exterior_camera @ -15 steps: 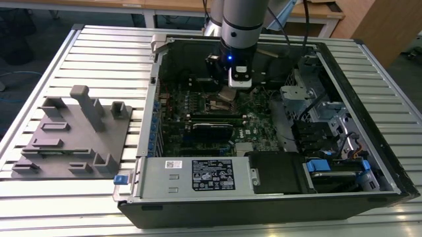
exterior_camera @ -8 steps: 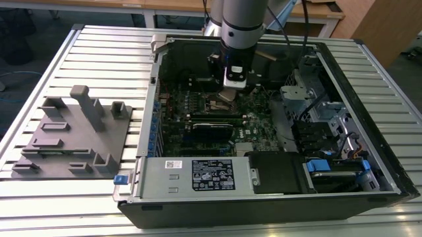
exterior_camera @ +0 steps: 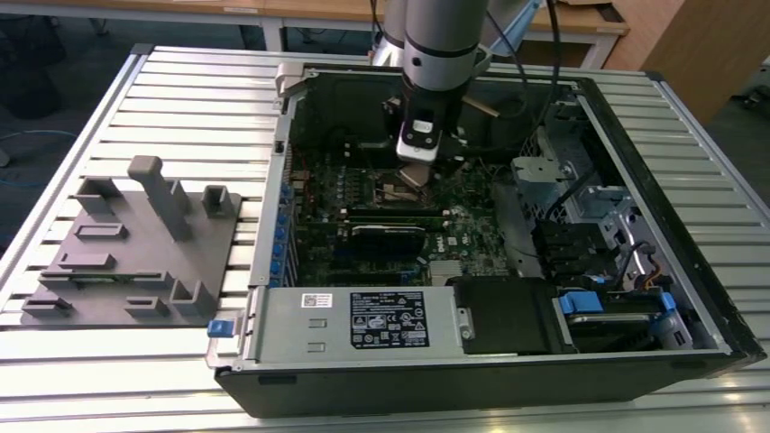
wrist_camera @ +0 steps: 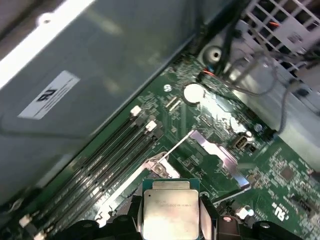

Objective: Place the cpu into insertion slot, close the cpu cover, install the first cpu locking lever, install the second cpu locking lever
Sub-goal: 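Place the cpu into insertion slot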

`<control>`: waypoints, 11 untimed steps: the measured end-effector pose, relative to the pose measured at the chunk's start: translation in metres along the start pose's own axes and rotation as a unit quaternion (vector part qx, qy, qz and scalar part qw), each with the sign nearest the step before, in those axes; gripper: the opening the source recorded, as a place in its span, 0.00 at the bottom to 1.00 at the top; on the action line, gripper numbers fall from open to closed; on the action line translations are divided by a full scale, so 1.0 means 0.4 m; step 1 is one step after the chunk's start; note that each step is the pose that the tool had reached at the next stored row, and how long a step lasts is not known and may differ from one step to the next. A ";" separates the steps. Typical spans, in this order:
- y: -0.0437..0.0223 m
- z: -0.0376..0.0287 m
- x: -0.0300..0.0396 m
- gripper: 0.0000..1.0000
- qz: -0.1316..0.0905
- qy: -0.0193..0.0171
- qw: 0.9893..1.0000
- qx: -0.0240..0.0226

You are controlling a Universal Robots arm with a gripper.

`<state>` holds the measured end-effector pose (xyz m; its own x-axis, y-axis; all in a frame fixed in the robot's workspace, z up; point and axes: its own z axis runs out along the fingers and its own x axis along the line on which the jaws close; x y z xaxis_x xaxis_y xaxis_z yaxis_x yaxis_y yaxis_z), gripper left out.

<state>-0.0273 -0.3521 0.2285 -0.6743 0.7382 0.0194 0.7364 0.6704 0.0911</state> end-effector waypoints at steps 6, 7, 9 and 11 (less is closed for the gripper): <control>0.000 0.004 0.000 0.54 0.054 -0.005 0.999 -0.001; 0.000 0.004 0.000 0.54 0.063 -0.006 0.998 -0.001; -0.001 0.006 0.000 0.54 0.081 -0.007 0.997 -0.002; -0.001 0.007 0.000 0.54 0.099 -0.009 0.995 -0.002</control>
<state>-0.0273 -0.3521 0.2258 -0.5150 0.8570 0.0193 0.8545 0.5114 0.0909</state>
